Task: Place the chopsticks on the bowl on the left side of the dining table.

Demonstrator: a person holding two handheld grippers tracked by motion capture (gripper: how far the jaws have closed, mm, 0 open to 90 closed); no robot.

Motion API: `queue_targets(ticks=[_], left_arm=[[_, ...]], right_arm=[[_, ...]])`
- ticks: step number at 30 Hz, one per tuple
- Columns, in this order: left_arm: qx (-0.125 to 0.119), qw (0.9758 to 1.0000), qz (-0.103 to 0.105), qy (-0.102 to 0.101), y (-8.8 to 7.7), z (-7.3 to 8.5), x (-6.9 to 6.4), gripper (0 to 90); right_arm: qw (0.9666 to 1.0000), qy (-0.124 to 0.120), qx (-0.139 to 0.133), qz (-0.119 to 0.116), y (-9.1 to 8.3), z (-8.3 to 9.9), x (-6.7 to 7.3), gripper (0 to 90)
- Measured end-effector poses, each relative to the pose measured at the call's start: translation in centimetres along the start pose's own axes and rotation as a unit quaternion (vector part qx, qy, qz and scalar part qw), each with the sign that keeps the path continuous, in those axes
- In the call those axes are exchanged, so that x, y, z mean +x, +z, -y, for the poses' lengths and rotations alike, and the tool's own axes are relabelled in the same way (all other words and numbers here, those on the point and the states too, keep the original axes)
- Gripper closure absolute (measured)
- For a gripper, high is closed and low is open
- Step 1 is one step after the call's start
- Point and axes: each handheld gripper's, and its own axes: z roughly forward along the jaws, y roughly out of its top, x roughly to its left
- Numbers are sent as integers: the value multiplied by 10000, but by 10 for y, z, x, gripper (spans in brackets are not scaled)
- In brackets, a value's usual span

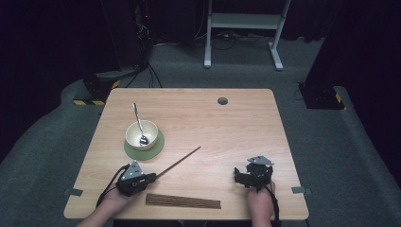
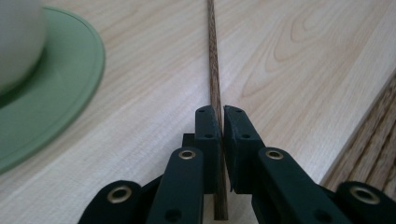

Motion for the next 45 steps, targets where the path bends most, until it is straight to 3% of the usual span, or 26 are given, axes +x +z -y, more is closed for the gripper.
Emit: queue_targets(ticks=[8, 11, 16, 19, 24, 35, 45], left_arm=[[-382, 9992, 12, -95, -8, -7, 6, 845], [-593, 9982, 19, -44, -13, -10, 5, 845], [-695, 9975, 62, 56, -18, -13, 5, 846], [-901, 9959, 116, 53, -23, -16, 4, 846], [-1012, 9947, 154, -60, -28, -16, 8, 846], [-1209, 9926, 87, -17, -39, -19, 13, 846], [-1352, 9907, -101, -118, -41, -20, 19, 846]], right_arm=[[10000, -1, 0, 2, 0, 0, 0, 89], [10000, -7, -2, 4, 0, 0, 0, 90], [10000, -7, 0, 1, 0, 0, 0, 89], [10000, -6, 0, 4, 0, 0, 0, 90], [10000, -6, -1, 5, 0, 0, 0, 90], [10000, -8, 0, 1, 0, 0, 0, 90], [10000, -8, 0, 0, 0, 0, 0, 89]])
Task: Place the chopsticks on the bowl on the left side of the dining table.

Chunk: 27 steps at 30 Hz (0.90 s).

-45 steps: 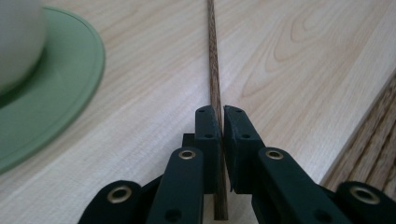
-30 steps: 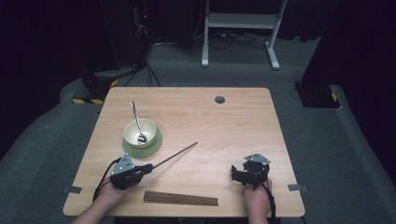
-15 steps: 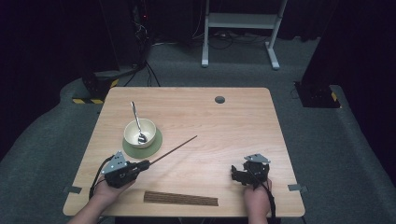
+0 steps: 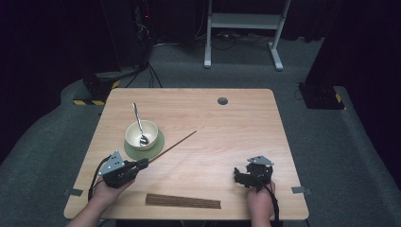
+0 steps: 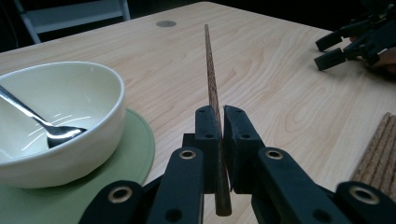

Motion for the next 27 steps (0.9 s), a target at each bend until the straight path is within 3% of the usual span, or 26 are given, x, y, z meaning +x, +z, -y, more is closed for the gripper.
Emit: queue_targets(ticks=[9, 11, 27], left_arm=[[-91, 9996, -234, -161, -7, -1, 13, 846], [-82, 9988, -452, -168, -9, -1, 16, 846], [-171, 9947, -885, -494, -22, 2, 39, 846]], right_arm=[[10000, 2, 0, 3, 0, 0, 0, 90], [10000, 1, 1, 1, 0, 0, 0, 89], [10000, -5, -1, -5, 0, 0, 0, 89]])
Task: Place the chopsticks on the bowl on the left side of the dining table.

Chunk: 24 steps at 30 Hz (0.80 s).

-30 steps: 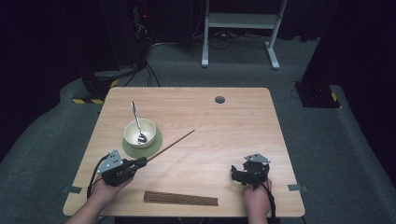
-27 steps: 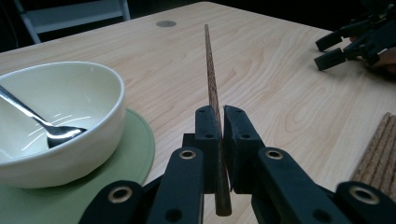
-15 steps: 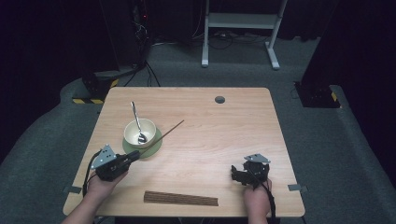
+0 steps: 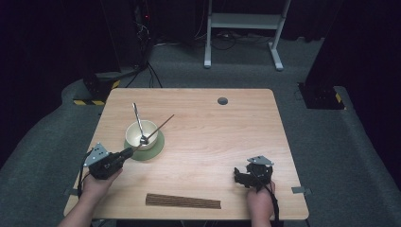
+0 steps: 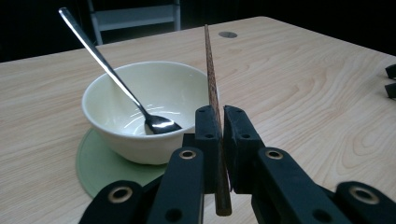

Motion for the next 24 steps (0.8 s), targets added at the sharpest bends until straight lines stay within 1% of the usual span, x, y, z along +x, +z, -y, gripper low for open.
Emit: queue_targets(ticks=[4, 6, 7, 10, 11, 12, 15, 19, 21, 22, 24], left_arm=[[3, 9999, -88, -81, -1, 2, 5, 846], [-12, 9998, -180, -109, -2, 3, 8, 847], [-12, 9998, -180, -109, -2, 3, 8, 846], [-19, 9993, -298, -243, -3, 4, 16, 846], [-19, 9993, -298, -243, -3, 4, 16, 847], [-16, 9990, -366, -245, -4, 5, 18, 847], [12, 9989, -404, -226, -4, 6, 19, 847], [53, 9984, -523, -205, -4, 7, 22, 846], [58, 9983, -529, -233, -3, 7, 23, 846], [71, 9980, -567, -281, -2, 7, 25, 846], [95, 9978, -584, -286, -1, 7, 25, 847]], right_arm=[[10000, 5, 0, 0, 0, 0, 0, 90], [10000, -4, -1, -3, 0, 0, 0, 90], [10000, -4, -1, -3, 0, 0, 0, 90], [10000, -3, -1, -3, 0, 0, 0, 89], [10000, -3, -2, -3, 0, 0, 0, 90], [10000, -4, -2, -3, 0, 0, 0, 90], [10000, 5, 0, -3, 0, 0, 0, 89], [10000, 7, 0, -1, 0, 0, 0, 90], [10000, 5, 0, -3, 0, 0, 0, 90], [10000, -5, -2, -4, 0, 0, 0, 90], [10000, 4, 1, -5, 0, 0, 0, 90]])
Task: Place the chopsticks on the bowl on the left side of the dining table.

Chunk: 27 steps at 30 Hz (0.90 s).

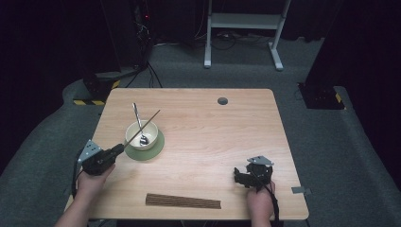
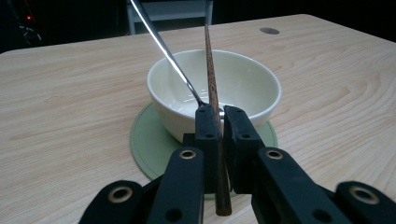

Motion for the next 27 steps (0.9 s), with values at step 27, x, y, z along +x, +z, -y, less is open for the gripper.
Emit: queue_targets(ticks=[27], left_arm=[[92, 9999, -45, -69, 8, 1, -1, 755]], right_arm=[[10000, -3, -1, 0, 0, 0, 0, 90]])
